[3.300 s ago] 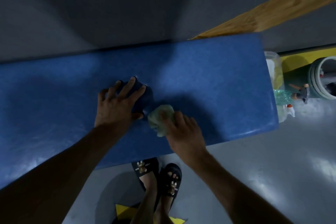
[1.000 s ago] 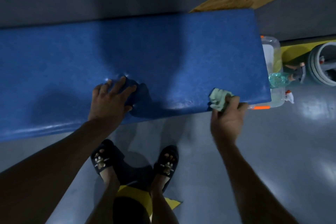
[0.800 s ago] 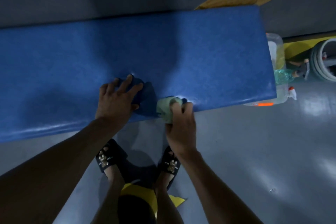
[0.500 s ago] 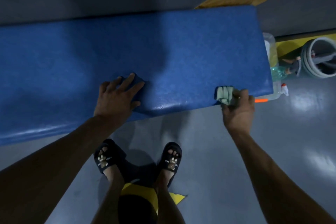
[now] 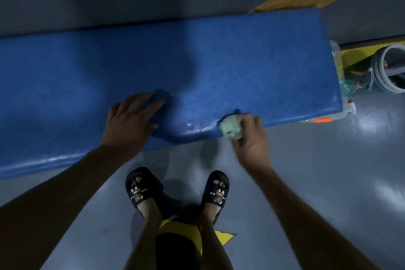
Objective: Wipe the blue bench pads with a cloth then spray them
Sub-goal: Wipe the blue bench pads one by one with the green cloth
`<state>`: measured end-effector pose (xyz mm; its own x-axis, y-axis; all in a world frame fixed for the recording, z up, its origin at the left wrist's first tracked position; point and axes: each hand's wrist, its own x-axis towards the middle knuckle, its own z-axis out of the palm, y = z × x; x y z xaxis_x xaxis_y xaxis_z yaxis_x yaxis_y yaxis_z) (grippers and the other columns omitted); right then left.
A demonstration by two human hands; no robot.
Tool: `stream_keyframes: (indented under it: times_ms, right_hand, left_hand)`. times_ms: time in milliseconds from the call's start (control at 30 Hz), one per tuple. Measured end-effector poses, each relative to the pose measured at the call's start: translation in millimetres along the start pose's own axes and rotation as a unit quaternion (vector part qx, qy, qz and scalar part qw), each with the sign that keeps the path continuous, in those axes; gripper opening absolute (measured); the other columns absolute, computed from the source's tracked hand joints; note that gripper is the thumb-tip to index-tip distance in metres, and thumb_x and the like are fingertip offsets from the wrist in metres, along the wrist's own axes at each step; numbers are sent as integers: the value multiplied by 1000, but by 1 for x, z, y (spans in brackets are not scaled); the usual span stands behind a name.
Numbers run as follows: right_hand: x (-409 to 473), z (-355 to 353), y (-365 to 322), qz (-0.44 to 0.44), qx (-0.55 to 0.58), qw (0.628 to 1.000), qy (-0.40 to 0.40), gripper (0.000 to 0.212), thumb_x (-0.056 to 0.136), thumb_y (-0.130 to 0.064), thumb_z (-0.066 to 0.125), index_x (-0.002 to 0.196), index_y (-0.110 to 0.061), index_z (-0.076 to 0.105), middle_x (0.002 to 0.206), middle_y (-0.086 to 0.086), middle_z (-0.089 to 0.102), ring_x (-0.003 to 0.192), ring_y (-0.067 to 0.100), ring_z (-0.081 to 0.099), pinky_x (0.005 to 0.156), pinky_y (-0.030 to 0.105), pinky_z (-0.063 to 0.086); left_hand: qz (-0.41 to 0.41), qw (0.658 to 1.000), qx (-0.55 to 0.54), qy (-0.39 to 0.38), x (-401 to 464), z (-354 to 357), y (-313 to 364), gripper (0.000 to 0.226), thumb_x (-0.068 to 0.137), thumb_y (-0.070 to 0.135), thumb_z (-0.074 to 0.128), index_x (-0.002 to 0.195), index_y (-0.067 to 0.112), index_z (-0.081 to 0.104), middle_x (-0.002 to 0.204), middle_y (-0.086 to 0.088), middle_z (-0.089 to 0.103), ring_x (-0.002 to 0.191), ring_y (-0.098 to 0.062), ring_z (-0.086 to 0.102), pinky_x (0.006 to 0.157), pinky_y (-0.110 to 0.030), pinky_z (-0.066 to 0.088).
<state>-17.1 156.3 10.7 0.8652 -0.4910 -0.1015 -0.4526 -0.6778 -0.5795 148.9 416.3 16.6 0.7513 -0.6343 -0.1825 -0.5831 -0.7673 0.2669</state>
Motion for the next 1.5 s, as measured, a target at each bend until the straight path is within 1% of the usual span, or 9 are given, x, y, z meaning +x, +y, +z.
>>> stream_keyframes:
  times_ms: [200,400,533,700,800,1000,1133,1367,1500]
  right_hand:
    - [25,-17,17,173,-37,975,132,35,82,-7,63,115,-8,49,114,16,47,90,38,56,74,31,39]
    - [-32,91,-100,-12,-2,999,30,39,78,-6,53,116,-14,47,114,12,47,95,34,55,80,42,52]
    - [-20,67,-83,-162,-63,982,-68,53,67,-3,66,114,-19,47,114,5,45,91,28,54,73,35,49]
    - [27,-12,14,85,-80,992,50,44,78,-6,67,117,-9,47,114,17,44,88,43,57,75,41,46]
    - [29,2,0,177,-87,974,107,37,80,-11,64,112,-8,46,112,19,43,85,45,56,74,44,46]
    - [-16,98,-128,-101,-84,991,10,43,71,-4,70,104,-19,45,96,11,54,78,31,56,65,38,49]
    - [10,72,-88,-210,-154,962,-81,52,66,-14,74,113,-19,51,106,12,56,81,32,59,65,36,51]
    - [56,6,5,150,-96,973,145,39,82,-18,52,119,-6,46,114,24,43,96,46,51,84,48,44]
    - [29,77,-73,94,-76,984,128,40,78,-14,55,118,-7,52,108,16,46,89,35,50,80,41,45]
  left_hand:
    - [-44,997,47,-36,-18,-10,-49,79,72,33,83,143,29,48,154,-5,39,132,-41,41,97,-55,35]
    - [-51,997,39,-41,-16,-6,-49,80,70,32,85,142,31,50,154,-3,41,132,-43,43,101,-54,34]
    - [-52,997,50,-37,-17,-8,-55,80,71,38,83,143,33,47,155,0,39,133,-39,42,102,-52,32]
    - [-57,997,35,-30,-17,-6,-49,75,74,35,81,142,32,48,156,-1,37,135,-41,40,105,-53,31]
    - [-62,997,25,-29,-18,-5,-48,73,76,35,79,142,32,47,157,0,35,137,-41,37,107,-53,29]
    - [-51,998,31,-31,-17,-6,-53,76,70,36,83,139,31,51,154,-2,41,131,-43,44,101,-54,35]
    - [-49,998,34,-34,-15,-7,-54,77,67,38,84,136,33,52,152,-1,43,128,-42,47,100,-53,37]
    - [-48,997,47,-28,-15,-5,-55,73,72,42,79,139,35,50,154,0,41,131,-40,44,100,-52,36]
    - [-50,998,42,-21,-16,-3,-54,71,73,42,79,138,34,51,153,1,41,130,-40,44,99,-51,36]
